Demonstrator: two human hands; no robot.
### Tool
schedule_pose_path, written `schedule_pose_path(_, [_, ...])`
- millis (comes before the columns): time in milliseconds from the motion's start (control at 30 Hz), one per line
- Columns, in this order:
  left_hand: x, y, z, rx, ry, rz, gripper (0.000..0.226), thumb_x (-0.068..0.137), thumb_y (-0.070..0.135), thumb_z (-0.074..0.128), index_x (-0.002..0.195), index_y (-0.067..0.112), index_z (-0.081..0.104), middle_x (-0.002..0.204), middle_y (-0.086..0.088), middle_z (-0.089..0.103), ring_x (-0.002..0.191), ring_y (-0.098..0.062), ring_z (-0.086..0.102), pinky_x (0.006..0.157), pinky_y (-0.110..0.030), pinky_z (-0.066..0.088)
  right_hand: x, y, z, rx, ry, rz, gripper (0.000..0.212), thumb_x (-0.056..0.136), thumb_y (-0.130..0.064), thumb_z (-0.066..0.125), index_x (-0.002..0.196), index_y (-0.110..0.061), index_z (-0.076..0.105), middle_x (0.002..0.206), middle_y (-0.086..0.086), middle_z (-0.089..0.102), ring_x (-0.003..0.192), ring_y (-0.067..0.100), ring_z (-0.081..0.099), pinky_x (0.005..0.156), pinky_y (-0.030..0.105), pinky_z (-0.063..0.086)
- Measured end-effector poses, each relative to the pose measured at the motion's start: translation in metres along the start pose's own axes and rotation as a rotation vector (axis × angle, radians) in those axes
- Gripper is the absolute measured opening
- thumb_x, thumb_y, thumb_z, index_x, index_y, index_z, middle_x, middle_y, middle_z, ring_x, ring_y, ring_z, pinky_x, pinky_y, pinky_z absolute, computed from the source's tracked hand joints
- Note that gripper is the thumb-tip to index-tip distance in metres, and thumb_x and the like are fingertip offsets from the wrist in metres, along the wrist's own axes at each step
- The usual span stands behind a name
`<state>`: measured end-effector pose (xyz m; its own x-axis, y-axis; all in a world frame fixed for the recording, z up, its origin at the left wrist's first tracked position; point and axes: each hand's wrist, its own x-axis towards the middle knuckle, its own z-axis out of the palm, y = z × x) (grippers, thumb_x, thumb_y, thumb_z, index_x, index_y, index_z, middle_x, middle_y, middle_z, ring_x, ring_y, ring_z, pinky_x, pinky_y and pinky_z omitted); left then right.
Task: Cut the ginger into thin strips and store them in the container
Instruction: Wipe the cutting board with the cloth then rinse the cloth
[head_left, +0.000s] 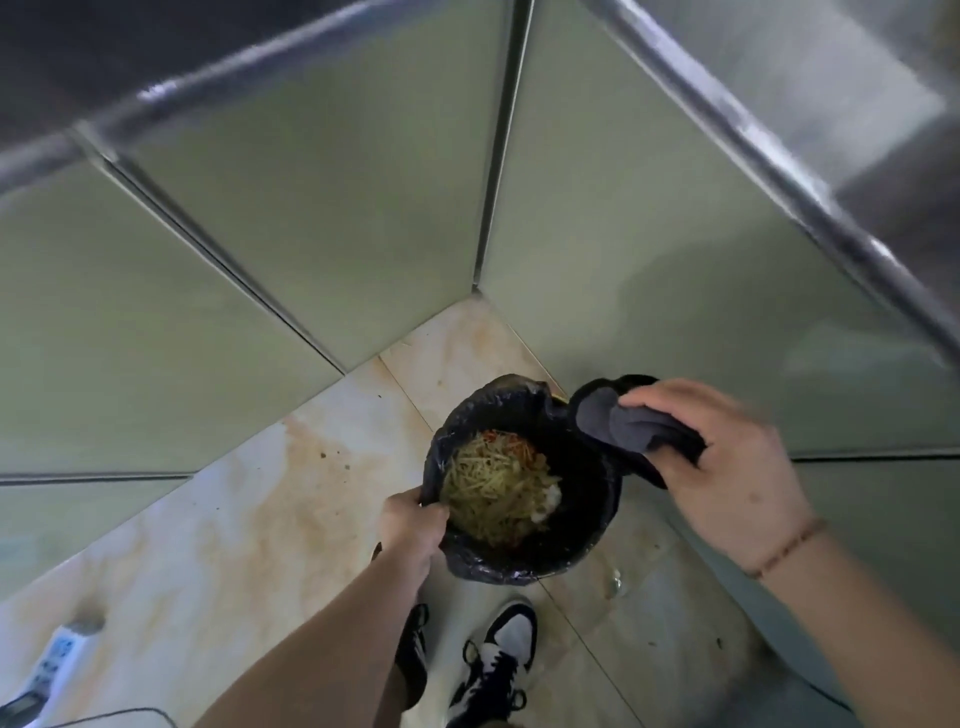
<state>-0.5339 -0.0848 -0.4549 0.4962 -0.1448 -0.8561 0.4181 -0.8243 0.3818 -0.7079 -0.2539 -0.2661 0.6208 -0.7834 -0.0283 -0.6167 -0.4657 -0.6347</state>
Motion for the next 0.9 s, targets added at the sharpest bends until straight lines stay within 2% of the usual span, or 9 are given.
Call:
schedule_pose_path(200, [0.053,-0.018,0.019,0.099,0.023,0.044,0.027,0.085,0.002,0.055,0.090,0.016,0.077,0.075,-0.006,0.071,0.072,-0.028,0.067,0.055,-0.029,0.049,-0.012,0.025,0.039,0.091,-0.045,0.098,0.051,0.068,0.010,0.074,0.100,-0.029,0.070,0.101,-0.013,0.066,0.095,0.002,0.062,0.085,0.007,0.043])
schedule_pose_path(333, [0.070,-0.017,-0.002,0.301,0.007,0.116,0.025,0.093,0.009,0.059,0.111,0.011,0.075,0.081,-0.006,0.067,0.074,-0.027,0.063,0.065,-0.031,0.049,-0.020,0.022,0.045,0.136,-0.167,0.236,0.042,0.072,-0.019,0.081,0.091,-0.050,0.059,0.093,-0.023,0.066,0.090,-0.004,0.061,0.077,0.005,0.046])
schedule_pose_path(433, [0.052,-0.009,-0.023,0.388,-0.026,0.159,0.052,0.094,0.012,0.060,0.144,0.023,0.054,0.102,-0.010,0.069,0.081,-0.027,0.066,0.066,-0.029,0.050,-0.023,0.009,0.044,0.242,-0.216,0.387,0.021,0.076,-0.042,0.074,0.094,-0.041,0.062,0.088,-0.022,0.069,0.085,-0.006,0.063,0.070,0.009,0.048])
schedule_pose_path(533, [-0.004,0.008,-0.046,0.607,0.000,0.236,0.066,0.100,0.021,0.056,0.157,0.029,0.025,0.143,-0.016,0.049,0.076,-0.016,0.058,0.057,-0.017,0.043,-0.027,-0.018,0.034,0.355,-0.195,0.519,0.051,0.080,-0.072,0.050,0.097,-0.028,0.068,0.090,-0.010,0.073,0.089,0.004,0.067,0.077,0.023,0.051])
schedule_pose_path(600, [-0.052,0.020,-0.057,0.666,-0.046,0.310,0.070,0.103,0.042,0.050,0.161,0.029,0.013,0.167,-0.011,0.017,0.102,-0.021,0.066,0.078,-0.024,0.054,-0.027,-0.050,0.017,0.581,-0.180,0.640,0.058,0.090,-0.068,0.041,0.085,-0.021,0.075,0.084,-0.002,0.075,0.084,0.012,0.071,0.080,0.032,0.055])
schedule_pose_path(633, [-0.080,0.029,-0.064,0.646,-0.084,0.343,0.070,0.103,0.052,0.046,0.161,0.029,0.015,0.167,-0.008,0.020,0.116,-0.024,0.064,0.093,-0.032,0.054,-0.026,-0.069,0.006,0.738,-0.181,0.723,0.063,0.094,-0.062,0.037,0.075,-0.019,0.078,0.078,0.002,0.075,0.076,0.015,0.072,0.074,0.032,0.057])
schedule_pose_path(700, [-0.147,0.055,-0.080,0.340,-0.244,0.269,0.069,0.099,0.066,0.039,0.155,0.026,0.036,0.149,-0.006,0.053,0.109,-0.018,0.068,0.100,-0.039,0.053,-0.028,-0.105,-0.014,1.016,-0.210,0.833,0.072,0.094,-0.061,0.035,0.061,-0.013,0.078,0.068,0.011,0.073,0.061,0.018,0.071,0.057,0.027,0.057])
schedule_pose_path(800, [-0.250,0.094,-0.110,-0.331,-0.517,0.038,0.048,0.106,0.052,0.035,0.119,0.019,0.067,0.109,-0.008,0.077,0.091,-0.024,0.075,0.087,-0.043,0.060,-0.036,-0.154,-0.041,1.189,-0.408,0.794,0.087,0.054,-0.080,0.070,0.098,-0.005,0.076,0.105,0.024,0.071,0.095,0.033,0.070,0.082,0.040,0.056])
schedule_pose_path(900, [-0.314,0.121,-0.142,-0.500,-0.464,0.148,0.024,0.104,0.025,0.053,0.116,0.008,0.067,0.093,-0.012,0.078,0.079,-0.030,0.076,0.065,-0.039,0.062,-0.038,-0.185,-0.074,1.200,-0.460,0.671,0.103,0.036,-0.049,0.096,0.122,-0.004,0.058,0.122,0.029,0.062,0.105,0.040,0.064,0.083,0.046,0.053])
